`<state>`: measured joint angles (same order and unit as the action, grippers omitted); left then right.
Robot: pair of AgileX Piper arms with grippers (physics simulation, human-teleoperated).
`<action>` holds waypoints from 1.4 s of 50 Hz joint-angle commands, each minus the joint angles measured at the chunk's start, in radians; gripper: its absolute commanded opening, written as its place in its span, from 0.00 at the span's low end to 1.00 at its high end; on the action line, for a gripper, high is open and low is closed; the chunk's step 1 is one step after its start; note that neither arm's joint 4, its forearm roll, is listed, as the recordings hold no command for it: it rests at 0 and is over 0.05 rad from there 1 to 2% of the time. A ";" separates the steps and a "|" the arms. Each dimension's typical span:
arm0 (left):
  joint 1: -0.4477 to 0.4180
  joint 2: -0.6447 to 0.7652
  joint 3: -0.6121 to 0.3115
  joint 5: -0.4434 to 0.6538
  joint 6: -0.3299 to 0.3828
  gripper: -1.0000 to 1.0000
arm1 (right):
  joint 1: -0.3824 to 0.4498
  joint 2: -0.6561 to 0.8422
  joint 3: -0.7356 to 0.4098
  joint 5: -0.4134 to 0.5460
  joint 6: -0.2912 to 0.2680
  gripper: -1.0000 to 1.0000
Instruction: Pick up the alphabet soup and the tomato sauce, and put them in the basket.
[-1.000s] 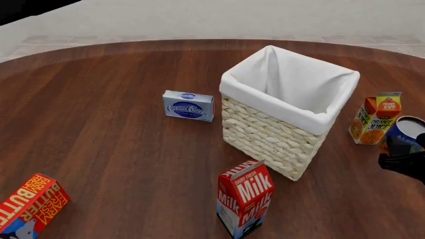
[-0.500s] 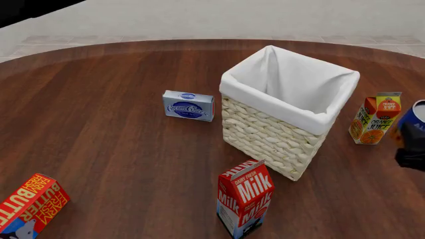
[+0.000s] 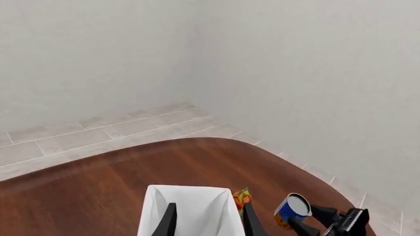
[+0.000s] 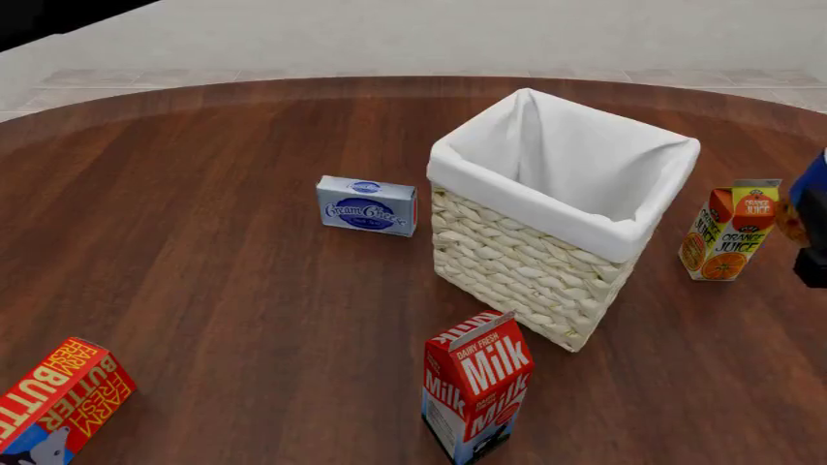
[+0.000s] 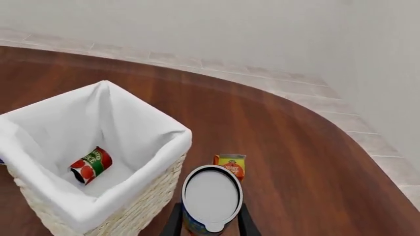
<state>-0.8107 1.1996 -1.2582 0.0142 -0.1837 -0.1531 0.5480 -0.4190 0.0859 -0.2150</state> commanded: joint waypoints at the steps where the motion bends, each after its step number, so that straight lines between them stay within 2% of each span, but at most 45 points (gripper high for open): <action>1: 0.003 -0.001 0.001 0.001 0.001 1.00 | 0.034 0.033 -0.090 0.019 0.004 0.00; 16: 0.008 0.004 -0.009 0.006 0.003 1.00 | 0.082 0.069 -0.134 0.031 0.024 0.00; 26: 0.011 0.003 -0.010 0.006 0.003 1.00 | 0.172 0.105 -0.208 0.074 0.073 0.00; 29: 0.011 0.003 -0.011 0.007 0.004 1.00 | 0.191 0.112 -0.222 0.080 0.073 0.00; 31: 0.013 0.000 -0.013 0.010 0.007 1.00 | 0.199 0.117 -0.222 0.074 0.028 0.00; 32: 0.013 -0.002 -0.013 0.011 0.009 1.00 | 0.204 0.124 -0.228 0.077 0.048 0.00; 34: 0.018 0.000 -0.014 0.012 0.018 1.00 | 0.210 0.134 -0.232 0.073 0.035 0.00; 43: 0.022 -0.004 -0.010 0.010 0.017 1.00 | 0.296 0.165 -0.275 0.099 0.078 0.00; 51: 0.024 -0.008 0.000 0.004 0.015 1.00 | 0.324 0.201 -0.295 0.095 0.054 0.00; 70: 0.027 0.000 0.002 -0.004 0.011 1.00 | 0.403 0.285 -0.321 0.068 0.060 0.00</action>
<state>-0.7855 1.1972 -1.2575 0.0122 -0.1716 0.2142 0.7943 -0.7200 0.1721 -0.1770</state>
